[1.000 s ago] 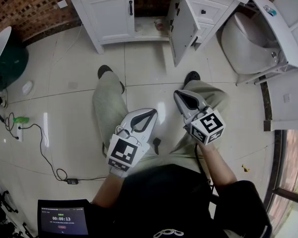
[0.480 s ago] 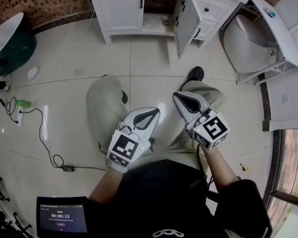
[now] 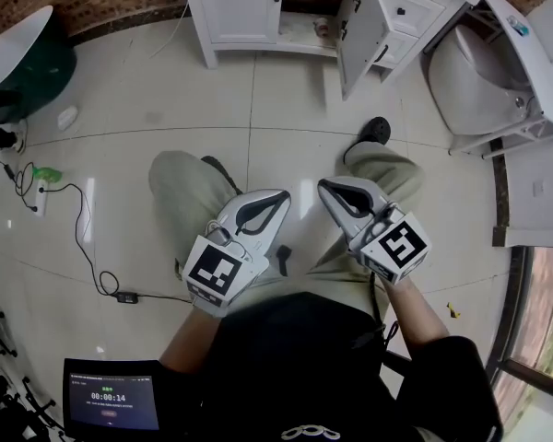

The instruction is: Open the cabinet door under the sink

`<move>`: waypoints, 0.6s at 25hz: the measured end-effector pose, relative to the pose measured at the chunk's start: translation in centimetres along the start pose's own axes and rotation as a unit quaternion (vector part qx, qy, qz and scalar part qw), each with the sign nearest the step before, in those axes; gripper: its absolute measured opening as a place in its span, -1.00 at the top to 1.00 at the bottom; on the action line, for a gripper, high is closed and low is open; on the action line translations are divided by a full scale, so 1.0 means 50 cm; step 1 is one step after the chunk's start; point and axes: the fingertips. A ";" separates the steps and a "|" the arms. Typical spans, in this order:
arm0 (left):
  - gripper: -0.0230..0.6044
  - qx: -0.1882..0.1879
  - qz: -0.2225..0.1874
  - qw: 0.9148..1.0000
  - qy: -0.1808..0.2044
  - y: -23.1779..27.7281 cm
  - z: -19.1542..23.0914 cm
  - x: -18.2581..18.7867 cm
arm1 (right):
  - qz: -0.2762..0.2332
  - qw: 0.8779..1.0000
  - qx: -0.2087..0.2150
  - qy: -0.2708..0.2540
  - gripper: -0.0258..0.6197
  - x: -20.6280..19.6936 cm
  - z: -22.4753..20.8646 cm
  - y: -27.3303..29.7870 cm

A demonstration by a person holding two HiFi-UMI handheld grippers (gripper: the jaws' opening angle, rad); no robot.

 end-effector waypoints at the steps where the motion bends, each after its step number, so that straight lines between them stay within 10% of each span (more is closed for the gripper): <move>1: 0.88 0.001 -0.002 1.000 0.000 0.000 0.001 0.004 | -0.002 1.000 0.004 -0.001 0.94 0.000 0.001 -0.002; 15: 0.88 -0.021 0.030 0.999 0.012 0.056 -0.021 -0.031 | 0.009 0.999 0.023 0.026 0.95 -0.049 -0.005 -0.024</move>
Point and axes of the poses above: the fingertips, and each gripper's own axes: y forward along the fingers, z to its left, x out of its top, and after that the axes turned 13 degrees about -y, right-handed
